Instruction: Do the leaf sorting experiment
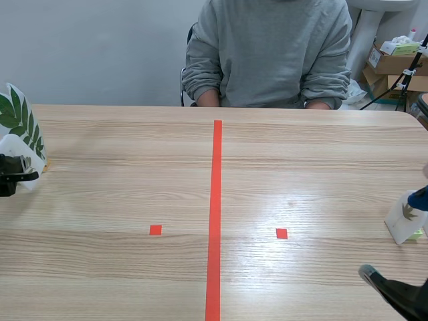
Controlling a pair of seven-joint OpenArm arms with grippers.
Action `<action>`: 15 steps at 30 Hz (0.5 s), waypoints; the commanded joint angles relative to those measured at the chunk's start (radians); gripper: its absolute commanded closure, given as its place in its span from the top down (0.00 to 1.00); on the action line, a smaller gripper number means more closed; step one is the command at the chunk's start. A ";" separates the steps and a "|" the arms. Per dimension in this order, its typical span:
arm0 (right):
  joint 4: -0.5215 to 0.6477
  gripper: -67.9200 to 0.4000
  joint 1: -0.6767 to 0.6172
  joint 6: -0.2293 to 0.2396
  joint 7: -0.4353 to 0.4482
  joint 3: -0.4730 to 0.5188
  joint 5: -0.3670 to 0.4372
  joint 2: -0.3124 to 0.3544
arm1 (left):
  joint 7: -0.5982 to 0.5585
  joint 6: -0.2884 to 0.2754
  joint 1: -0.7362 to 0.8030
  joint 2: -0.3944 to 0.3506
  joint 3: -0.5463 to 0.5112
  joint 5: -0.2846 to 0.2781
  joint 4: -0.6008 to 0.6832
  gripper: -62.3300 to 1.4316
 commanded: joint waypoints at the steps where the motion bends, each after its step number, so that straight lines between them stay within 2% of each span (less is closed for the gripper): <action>1: 0.004 0.94 0.008 0.003 0.008 0.001 0.003 0.000 | -0.019 0.006 -0.024 -0.017 0.001 0.011 -0.005 0.11; 8: 0.004 0.94 0.008 0.003 0.008 0.001 0.003 0.000 | -0.085 0.010 -0.068 -0.017 0.021 0.058 -0.126 0.11; 12: 0.004 0.94 0.008 0.003 0.008 0.001 0.003 0.000 | -0.090 0.013 -0.066 -0.016 0.022 0.094 -0.138 0.11; 15: 0.004 0.94 0.008 0.003 0.008 0.001 0.003 0.000 | -0.089 0.013 -0.066 -0.016 0.022 0.098 -0.139 0.11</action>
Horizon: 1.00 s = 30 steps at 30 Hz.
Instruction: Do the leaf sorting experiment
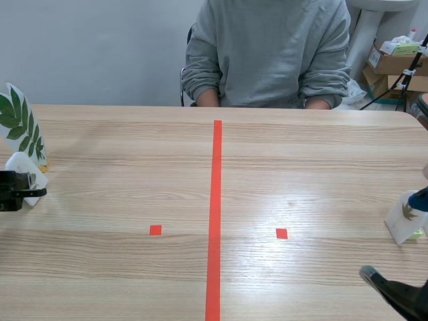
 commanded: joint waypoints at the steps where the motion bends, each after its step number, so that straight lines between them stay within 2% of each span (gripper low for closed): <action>1: 0.004 0.94 0.008 0.003 0.011 0.001 0.003 0.000 | -0.016 -0.002 -0.008 -0.017 -0.005 -0.008 0.028 0.11; 5: 0.004 0.94 0.008 0.003 0.011 0.001 0.003 0.000 | -0.013 -0.002 -0.008 -0.017 -0.005 -0.008 0.028 0.14; 10: 0.004 0.94 0.008 0.003 0.011 0.001 0.003 0.000 | -0.012 -0.002 -0.008 -0.017 -0.005 -0.006 0.029 0.35; 12: 0.004 0.94 0.008 0.003 0.011 0.001 0.003 0.000 | -0.011 -0.002 -0.008 -0.017 -0.005 -0.006 0.029 0.46; 17: 0.004 0.94 0.008 0.003 0.011 0.001 0.003 0.000 | -0.005 -0.002 -0.005 -0.023 -0.005 -0.006 0.032 0.86; 18: 0.004 0.94 0.008 0.003 0.011 0.001 0.003 0.000 | -0.005 -0.002 0.000 -0.026 -0.006 -0.006 0.037 0.90; 20: 0.004 0.94 0.008 0.003 0.011 0.001 0.003 0.000 | -0.011 -0.008 0.026 -0.035 -0.006 -0.006 0.068 0.95; 23: 0.004 0.94 0.008 0.003 0.011 0.001 0.003 0.000 | -0.027 -0.029 0.103 -0.052 -0.008 -0.006 0.180 0.94; 26: 0.004 0.94 0.008 0.003 0.011 0.001 0.003 0.000 | -0.042 -0.032 0.220 -0.068 -0.013 -0.006 0.348 0.94; 30: 0.004 0.94 0.008 0.003 0.011 0.001 0.003 0.001 | -0.043 -0.078 0.418 -0.097 -0.015 -0.010 0.624 0.94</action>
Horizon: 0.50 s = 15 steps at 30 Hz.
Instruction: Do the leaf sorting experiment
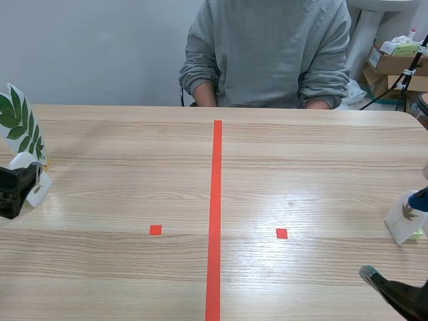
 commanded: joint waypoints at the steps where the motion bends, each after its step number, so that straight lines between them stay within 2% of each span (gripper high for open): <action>1: 0.004 0.94 0.008 0.003 0.011 0.001 0.003 0.001 | -0.013 -0.023 0.080 -0.018 -0.007 -0.018 0.100 0.94; 3: 0.004 0.94 0.009 0.003 0.012 0.001 0.004 0.001 | -0.012 -0.075 0.185 -0.029 -0.004 -0.024 0.232 0.94; 6: 0.004 0.94 0.009 0.003 0.017 0.001 0.008 0.001 | 0.000 -0.114 0.324 -0.041 0.019 -0.045 0.399 0.94; 8: 0.004 0.94 0.009 0.003 0.023 0.001 0.008 0.001 | 0.018 -0.113 0.395 -0.044 0.042 -0.068 0.488 0.94; 10: 0.004 0.94 0.009 0.003 0.023 0.000 0.024 0.001 | 0.029 -0.113 0.451 -0.043 0.067 -0.068 0.562 0.94; 15: 0.004 0.94 0.008 0.003 0.024 -0.001 0.091 0.001 | 0.093 -0.067 0.541 -0.043 0.129 -0.071 0.684 0.94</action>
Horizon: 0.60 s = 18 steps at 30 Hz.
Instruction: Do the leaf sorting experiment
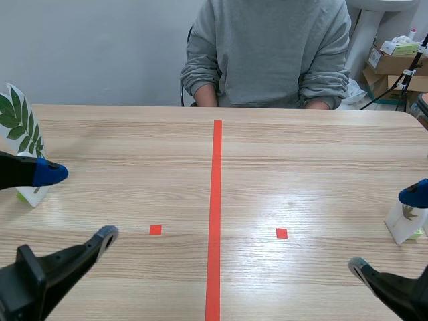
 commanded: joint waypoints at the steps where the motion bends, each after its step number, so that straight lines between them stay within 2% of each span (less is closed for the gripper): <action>1: 0.004 0.94 0.008 0.003 0.009 -0.001 0.006 0.001 | 0.003 0.015 0.007 0.002 0.014 -0.011 -0.002 0.94; 4: 0.004 0.94 0.008 0.003 0.010 -0.011 0.006 0.009 | 0.036 0.033 0.043 0.002 0.031 -0.039 0.021 0.94; 14: 0.004 0.94 0.008 0.004 0.007 -0.080 0.010 0.017 | 0.105 0.031 0.089 0.002 0.034 -0.129 0.085 0.94; 18: 0.004 0.94 0.008 0.004 0.006 -0.087 0.009 0.017 | 0.105 0.029 0.089 0.002 0.034 -0.138 0.090 0.94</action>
